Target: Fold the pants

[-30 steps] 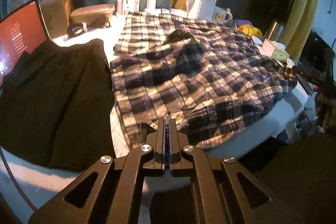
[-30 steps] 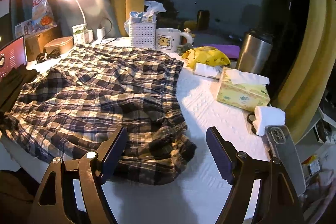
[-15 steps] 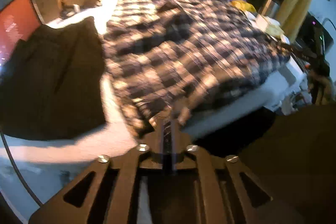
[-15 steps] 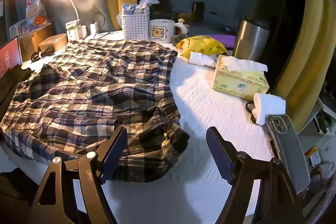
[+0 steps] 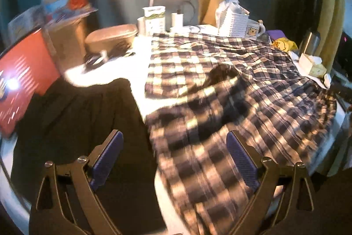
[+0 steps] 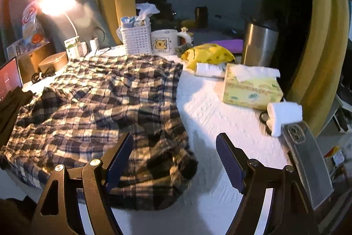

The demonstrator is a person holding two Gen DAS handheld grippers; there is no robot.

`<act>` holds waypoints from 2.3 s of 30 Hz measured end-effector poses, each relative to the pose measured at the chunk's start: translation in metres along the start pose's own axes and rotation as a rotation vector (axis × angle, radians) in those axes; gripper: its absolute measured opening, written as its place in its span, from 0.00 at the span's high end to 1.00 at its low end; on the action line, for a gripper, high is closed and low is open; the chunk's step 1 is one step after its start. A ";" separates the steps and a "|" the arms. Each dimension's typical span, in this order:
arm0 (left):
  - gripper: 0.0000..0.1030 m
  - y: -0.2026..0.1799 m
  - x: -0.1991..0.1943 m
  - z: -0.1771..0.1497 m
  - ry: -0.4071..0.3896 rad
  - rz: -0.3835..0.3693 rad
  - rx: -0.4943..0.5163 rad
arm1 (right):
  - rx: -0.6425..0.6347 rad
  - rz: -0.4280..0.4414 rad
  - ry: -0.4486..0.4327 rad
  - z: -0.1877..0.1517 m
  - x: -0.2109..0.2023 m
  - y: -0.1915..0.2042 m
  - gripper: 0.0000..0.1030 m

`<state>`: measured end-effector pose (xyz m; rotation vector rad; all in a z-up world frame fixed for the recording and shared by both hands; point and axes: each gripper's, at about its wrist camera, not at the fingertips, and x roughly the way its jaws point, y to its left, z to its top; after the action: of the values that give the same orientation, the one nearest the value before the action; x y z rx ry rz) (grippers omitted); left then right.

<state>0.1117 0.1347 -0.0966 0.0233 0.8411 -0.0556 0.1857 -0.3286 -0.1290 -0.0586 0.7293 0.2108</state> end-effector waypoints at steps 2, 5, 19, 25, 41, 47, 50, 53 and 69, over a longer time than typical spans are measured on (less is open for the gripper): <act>0.09 -0.002 0.020 0.012 0.022 0.010 0.042 | -0.009 0.000 -0.009 0.007 0.003 -0.001 0.23; 0.09 -0.005 0.044 0.020 0.057 0.022 0.111 | -0.043 0.001 -0.007 0.020 0.012 0.000 0.23; 0.57 -0.013 0.098 0.025 0.138 -0.050 0.147 | -0.037 0.101 0.117 0.091 0.102 -0.014 0.23; 0.90 -0.027 0.104 0.032 0.132 -0.086 0.179 | -0.041 0.105 0.231 0.103 0.157 -0.003 0.40; 0.97 -0.023 0.126 0.050 0.126 -0.087 0.168 | -0.134 0.079 0.260 0.143 0.236 0.014 0.93; 0.97 -0.016 0.144 0.066 0.114 -0.006 0.191 | -0.137 0.002 0.205 0.173 0.249 0.009 0.93; 0.97 -0.013 0.145 0.077 0.101 0.003 0.168 | -0.128 -0.007 0.195 0.181 0.255 0.009 0.93; 0.96 -0.010 0.134 0.084 0.071 -0.006 0.143 | -0.124 -0.010 0.201 0.177 0.254 0.015 0.92; 0.27 -0.012 0.050 0.027 0.046 -0.075 0.045 | -0.116 0.081 0.062 0.108 0.109 -0.007 0.02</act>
<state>0.1639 0.1193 -0.1160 0.0360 0.8862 -0.1448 0.3368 -0.3030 -0.1209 -0.1468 0.7811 0.3297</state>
